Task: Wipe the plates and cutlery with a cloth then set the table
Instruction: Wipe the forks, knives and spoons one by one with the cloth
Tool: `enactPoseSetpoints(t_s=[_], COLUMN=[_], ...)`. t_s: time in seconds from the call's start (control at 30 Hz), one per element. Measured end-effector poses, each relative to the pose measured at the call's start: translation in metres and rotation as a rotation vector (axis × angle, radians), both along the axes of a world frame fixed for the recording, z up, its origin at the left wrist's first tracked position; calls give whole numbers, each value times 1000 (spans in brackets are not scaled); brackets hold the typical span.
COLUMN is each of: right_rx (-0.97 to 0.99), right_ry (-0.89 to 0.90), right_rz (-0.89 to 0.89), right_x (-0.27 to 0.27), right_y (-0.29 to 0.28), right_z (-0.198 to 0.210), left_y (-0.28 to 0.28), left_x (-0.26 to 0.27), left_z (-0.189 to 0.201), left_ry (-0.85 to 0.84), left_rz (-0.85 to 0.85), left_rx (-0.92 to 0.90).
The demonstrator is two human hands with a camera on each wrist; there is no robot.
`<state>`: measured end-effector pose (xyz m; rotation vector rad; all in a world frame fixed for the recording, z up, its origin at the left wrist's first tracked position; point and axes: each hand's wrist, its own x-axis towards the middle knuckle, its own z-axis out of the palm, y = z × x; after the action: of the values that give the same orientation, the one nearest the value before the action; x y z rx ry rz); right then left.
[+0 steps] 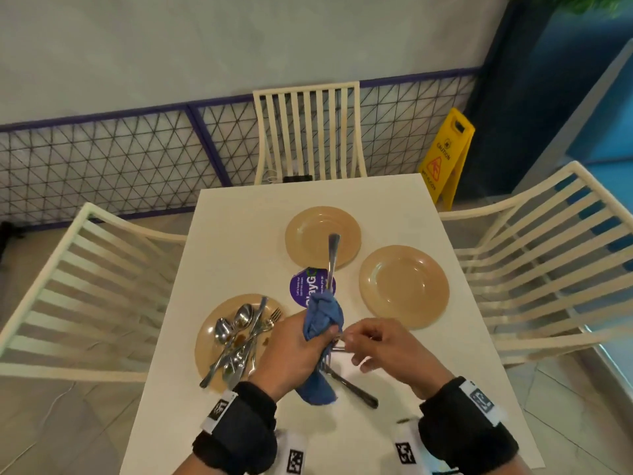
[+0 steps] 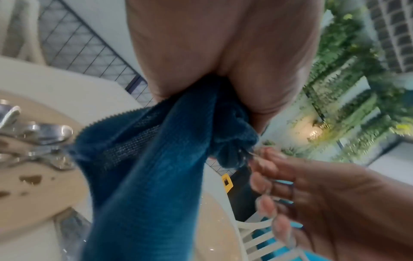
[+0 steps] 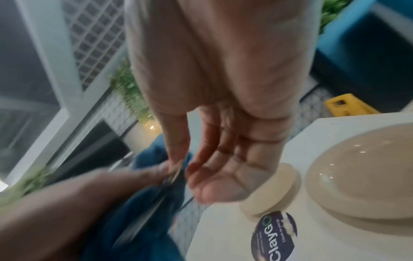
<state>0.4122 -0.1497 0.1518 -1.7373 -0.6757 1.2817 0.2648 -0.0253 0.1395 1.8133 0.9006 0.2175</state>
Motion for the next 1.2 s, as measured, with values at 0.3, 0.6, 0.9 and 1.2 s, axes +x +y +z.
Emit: enactPoseSetpoints(t_s=[0.3,0.6,0.9,1.2], right_rx=[241,308,191,-163], right_ry=[229,322,277,-151], right_rz=[-348,-453,-612,-255], right_x=[-1,-3,18,-5], right_y=[33,53,68,92], right_z=[-18,-27,-70,-152], left_y=[-12,2,22,60], left_x=[-16,-34,-64,-136], left_z=[-10,-16,-22,-46], left_ry=[161,126,205,140], left_rz=[-153,56,18,391], left_rx=[64,-170,-198,-200])
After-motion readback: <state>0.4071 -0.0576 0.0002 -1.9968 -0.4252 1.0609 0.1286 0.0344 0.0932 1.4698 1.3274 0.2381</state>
